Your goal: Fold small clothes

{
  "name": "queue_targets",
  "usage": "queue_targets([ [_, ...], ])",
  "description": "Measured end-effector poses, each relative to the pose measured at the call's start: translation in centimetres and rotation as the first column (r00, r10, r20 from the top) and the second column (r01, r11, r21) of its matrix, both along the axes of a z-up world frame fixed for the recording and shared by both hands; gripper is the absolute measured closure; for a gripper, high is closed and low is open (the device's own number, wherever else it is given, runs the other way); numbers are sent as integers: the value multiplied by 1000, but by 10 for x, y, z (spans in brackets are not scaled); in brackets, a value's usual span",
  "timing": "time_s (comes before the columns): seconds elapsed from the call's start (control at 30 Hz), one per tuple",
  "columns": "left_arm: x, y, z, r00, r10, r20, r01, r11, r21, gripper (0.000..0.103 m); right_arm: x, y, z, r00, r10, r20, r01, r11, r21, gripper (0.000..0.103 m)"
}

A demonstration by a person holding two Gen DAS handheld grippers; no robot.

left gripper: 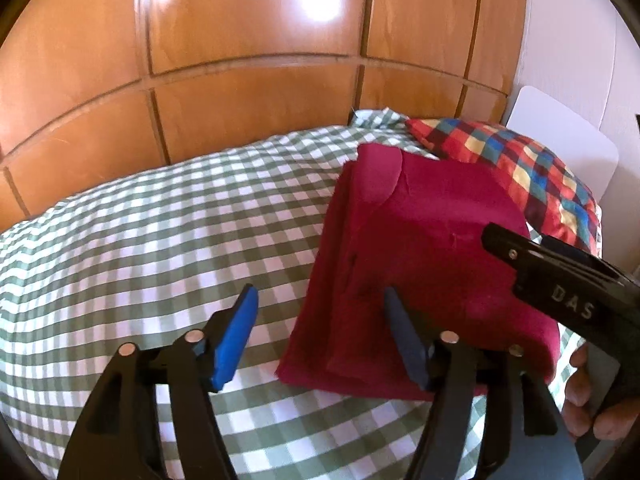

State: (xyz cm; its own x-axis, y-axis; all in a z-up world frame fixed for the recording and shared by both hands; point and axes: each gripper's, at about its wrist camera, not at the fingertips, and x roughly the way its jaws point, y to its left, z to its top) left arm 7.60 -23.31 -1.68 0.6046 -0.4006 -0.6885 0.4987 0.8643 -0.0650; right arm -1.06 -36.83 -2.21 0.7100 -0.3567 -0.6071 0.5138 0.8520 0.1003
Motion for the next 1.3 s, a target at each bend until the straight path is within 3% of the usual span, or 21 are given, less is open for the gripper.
queue_targets([
  [0.07, -6, 6, 5, 1000, 10, 15, -10, 1000, -9, 31, -10, 10, 3, 1000, -24, 8, 24, 1000, -16, 13],
  [0.23, -23, 25, 15, 996, 59, 70, -58, 998, -16, 16, -34, 32, 7, 996, -84, 25, 85, 995, -51, 9],
  [0.4, -40, 50, 19, 988, 117, 101, -115, 993, -25, 12, -54, 42, 4, 985, -167, 31, 168, 984, -51, 7],
  [0.6, -54, 72, 25, 974, 181, 136, -177, 983, -38, 4, -64, 57, 1, 984, -176, 39, 179, 982, -69, 6],
  [0.93, -66, 79, 26, 964, 217, 156, -217, 976, -17, 3, -71, 79, 6, 988, -138, 64, 146, 979, -143, 5],
  [1.3, -69, 73, 31, 964, 217, 153, -217, 976, -14, 3, -70, 80, 4, 990, -131, 60, 138, 980, -144, 5],
])
